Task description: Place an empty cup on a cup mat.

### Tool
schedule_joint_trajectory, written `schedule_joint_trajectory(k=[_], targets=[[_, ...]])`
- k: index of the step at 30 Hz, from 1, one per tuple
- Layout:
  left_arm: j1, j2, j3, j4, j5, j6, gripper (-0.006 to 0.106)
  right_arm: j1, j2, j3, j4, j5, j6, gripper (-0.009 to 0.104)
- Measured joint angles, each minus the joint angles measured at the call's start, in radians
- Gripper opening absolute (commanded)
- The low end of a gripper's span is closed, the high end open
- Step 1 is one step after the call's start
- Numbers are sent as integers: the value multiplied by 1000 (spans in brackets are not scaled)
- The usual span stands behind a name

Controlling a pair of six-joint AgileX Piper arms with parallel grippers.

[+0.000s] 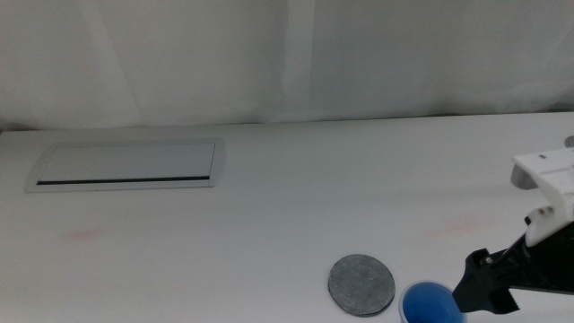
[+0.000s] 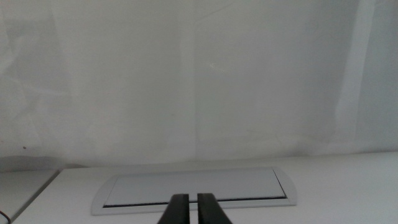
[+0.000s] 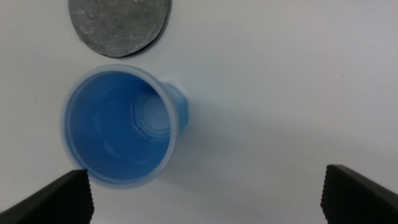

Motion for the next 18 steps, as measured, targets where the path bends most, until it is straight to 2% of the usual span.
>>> schedule_joint_trajectory(k=[12,18], targets=[[0,0,0,0,0,0,-3,29,181,13,2,-147,-2,103],[0,0,0,0,0,0,-3,29,286,13,2,-167,-4,103]])
